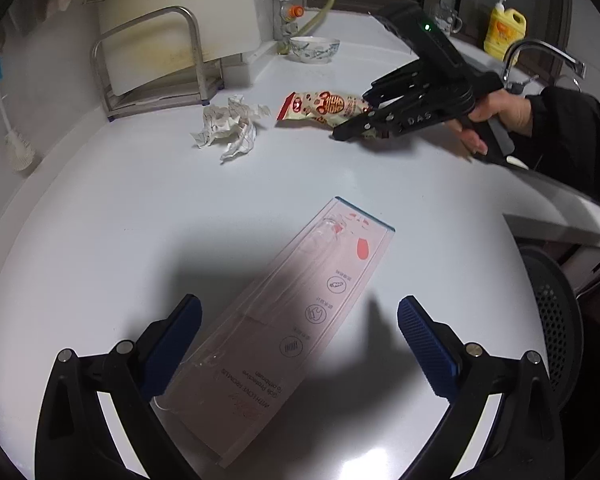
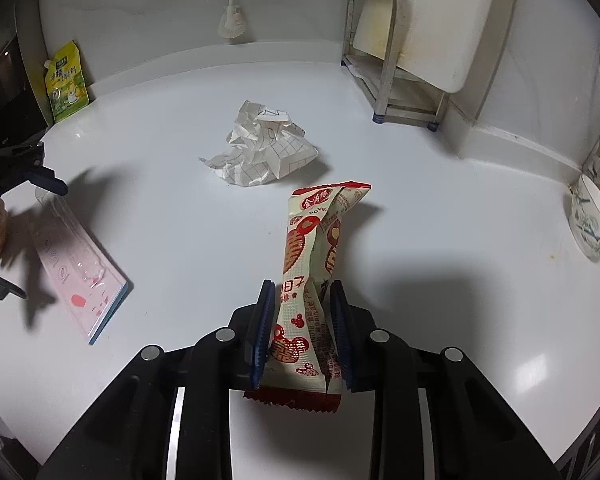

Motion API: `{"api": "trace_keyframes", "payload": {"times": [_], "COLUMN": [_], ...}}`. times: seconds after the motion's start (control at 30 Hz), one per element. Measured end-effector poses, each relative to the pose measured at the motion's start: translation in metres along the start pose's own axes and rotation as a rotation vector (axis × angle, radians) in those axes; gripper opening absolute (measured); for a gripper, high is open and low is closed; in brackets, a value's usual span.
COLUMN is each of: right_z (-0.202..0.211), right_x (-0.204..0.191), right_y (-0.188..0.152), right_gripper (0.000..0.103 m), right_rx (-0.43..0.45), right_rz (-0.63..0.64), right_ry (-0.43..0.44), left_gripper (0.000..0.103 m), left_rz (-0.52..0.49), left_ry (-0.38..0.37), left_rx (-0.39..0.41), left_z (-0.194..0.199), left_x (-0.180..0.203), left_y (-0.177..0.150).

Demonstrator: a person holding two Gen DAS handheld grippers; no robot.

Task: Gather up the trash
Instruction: 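Grasp the red-and-white snack wrapper with the right tool while the left tool grasps the pink toothbrush package, then carry the wrapper and package over the grey bin and open both tools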

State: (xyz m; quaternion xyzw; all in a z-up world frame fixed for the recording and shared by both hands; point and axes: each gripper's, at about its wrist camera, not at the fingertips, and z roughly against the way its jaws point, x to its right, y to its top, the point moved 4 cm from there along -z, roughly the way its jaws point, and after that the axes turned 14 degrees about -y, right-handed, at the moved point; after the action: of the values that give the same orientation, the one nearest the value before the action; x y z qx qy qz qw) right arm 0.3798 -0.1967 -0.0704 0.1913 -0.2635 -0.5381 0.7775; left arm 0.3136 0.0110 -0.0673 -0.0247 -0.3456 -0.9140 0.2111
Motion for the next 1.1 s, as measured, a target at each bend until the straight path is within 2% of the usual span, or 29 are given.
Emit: {"api": "trace_keyframes", "payload": {"times": [0.13,0.27,0.4,0.53,0.57,0.6,0.7,0.93,1.1], "right_z": [0.003,0.005,0.007,0.011,0.013,0.014,0.02,0.044,0.071], "right_x": [0.005,0.005,0.003,0.0,-0.001,-0.002,-0.003,-0.01,-0.019], "right_y": [-0.007,-0.009,-0.01,-0.013,-0.014,-0.016,-0.021,-0.042,-0.064], "right_gripper": [0.027,0.027,0.027,0.027,0.027,0.027,0.027,0.027,0.025], "right_rx": [-0.004,-0.009,-0.004,0.005,0.006,0.009,0.017,0.037,0.039], "right_rz": [-0.017,-0.011,-0.01,-0.012,-0.014,-0.017,-0.037,-0.118,-0.185], "right_ry": [0.011,0.018,0.029,0.036,0.039,0.039,0.039,0.025,0.018], "left_gripper": [0.097,0.097,0.095,0.062,0.056,0.056,0.055,0.055,0.055], "left_rz": [0.007,0.024,0.015,0.018,0.024,0.028,0.04,0.158,0.26], "left_ry": [0.008,-0.008,-0.003,0.008,0.014,0.024,0.093,0.299,0.366], "left_rx": [-0.02,-0.08,-0.081,-0.044,-0.039,-0.034,-0.015,0.001,0.03], "left_z": [-0.008,-0.019,-0.019,-0.012,-0.011,-0.01,-0.008,-0.001,0.012], "left_x": [-0.005,-0.012,-0.016,-0.017,-0.016,-0.016,-0.011,0.006,0.029], "left_y": [0.001,0.0,0.003,0.005,0.005,0.004,0.003,-0.001,-0.009]}}
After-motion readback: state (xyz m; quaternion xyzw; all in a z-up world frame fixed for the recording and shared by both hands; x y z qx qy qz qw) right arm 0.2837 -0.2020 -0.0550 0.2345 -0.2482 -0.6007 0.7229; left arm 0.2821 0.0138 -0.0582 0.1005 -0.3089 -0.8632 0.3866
